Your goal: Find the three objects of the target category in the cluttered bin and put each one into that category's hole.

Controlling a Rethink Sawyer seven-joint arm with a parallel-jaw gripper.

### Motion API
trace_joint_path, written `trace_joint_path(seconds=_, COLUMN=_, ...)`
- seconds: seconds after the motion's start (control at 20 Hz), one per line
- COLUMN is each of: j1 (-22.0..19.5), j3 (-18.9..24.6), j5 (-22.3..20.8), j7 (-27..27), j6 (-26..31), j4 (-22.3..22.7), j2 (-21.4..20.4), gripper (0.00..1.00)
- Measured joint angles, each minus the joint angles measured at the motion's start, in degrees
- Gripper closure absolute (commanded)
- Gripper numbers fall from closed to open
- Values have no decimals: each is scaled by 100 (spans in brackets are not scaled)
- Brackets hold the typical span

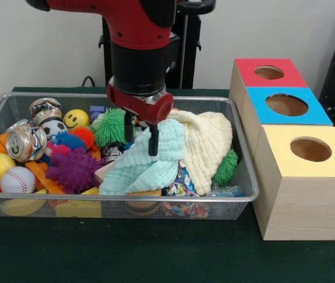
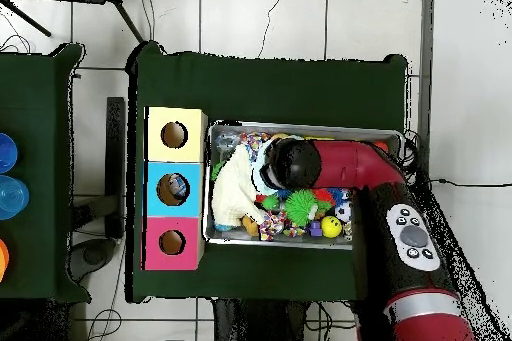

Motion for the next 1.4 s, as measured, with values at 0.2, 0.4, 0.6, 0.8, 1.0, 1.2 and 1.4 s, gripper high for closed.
trace_joint_path(seconds=0.2, j1=230, j3=0, j5=11, j7=0, j6=0, j4=0, j2=7, gripper=0)
trace_joint_path(seconds=0.4, j1=516, j3=-1, j5=52, j7=0, j6=0, j4=0, j2=24, gripper=0)
trace_joint_path(seconds=0.6, j1=708, j3=-18, j5=99, j7=0, j6=-2, j4=-4, j2=51, gripper=0)
trace_joint_path(seconds=0.8, j1=857, j3=-43, j5=143, j7=0, j6=-18, j4=-17, j2=113, gripper=0)
trace_joint_path(seconds=1.0, j1=942, j3=-47, j5=187, j7=0, j6=-21, j4=-22, j2=201, gripper=0)
trace_joint_path(seconds=1.2, j1=957, j3=-53, j5=226, j7=0, j6=-21, j4=-23, j2=260, gripper=0)
trace_joint_path(seconds=1.4, j1=957, j3=-55, j5=242, j7=0, j6=-22, j4=-23, j2=274, gripper=0)
